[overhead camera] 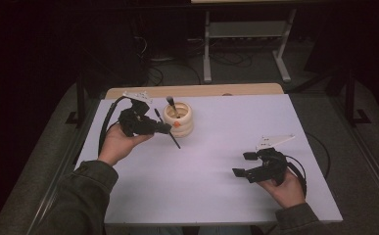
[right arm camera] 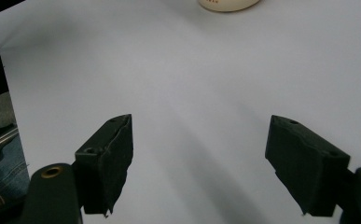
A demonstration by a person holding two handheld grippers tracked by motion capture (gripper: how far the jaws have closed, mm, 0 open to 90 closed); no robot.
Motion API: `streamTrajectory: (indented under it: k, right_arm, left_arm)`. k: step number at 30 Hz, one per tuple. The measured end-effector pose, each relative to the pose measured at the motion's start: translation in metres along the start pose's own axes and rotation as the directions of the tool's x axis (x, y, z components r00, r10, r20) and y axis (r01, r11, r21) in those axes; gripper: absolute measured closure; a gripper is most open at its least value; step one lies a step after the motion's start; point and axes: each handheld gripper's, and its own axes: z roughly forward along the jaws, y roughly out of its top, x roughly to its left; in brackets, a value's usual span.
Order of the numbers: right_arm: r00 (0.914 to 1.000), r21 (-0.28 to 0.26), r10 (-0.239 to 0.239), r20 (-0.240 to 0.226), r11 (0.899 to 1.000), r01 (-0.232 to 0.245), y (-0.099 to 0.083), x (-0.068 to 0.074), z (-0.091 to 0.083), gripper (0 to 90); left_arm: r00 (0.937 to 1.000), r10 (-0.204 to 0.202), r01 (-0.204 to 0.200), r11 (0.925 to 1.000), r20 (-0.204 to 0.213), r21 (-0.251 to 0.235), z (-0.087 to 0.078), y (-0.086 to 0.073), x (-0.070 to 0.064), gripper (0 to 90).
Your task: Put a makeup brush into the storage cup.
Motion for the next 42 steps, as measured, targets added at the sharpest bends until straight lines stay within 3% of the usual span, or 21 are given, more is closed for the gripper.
streamTrajectory:
  k: [42]
  right_arm:
    - [1.0,-0.011,0.003,0.004,1.0,-0.003,0.001,-0.003,-0.003,22.1]
  left_arm:
    - [0.9964,-0.022,0.022,0.9997,-0.082,0.002,-0.002,0.042,0.02,85.3]
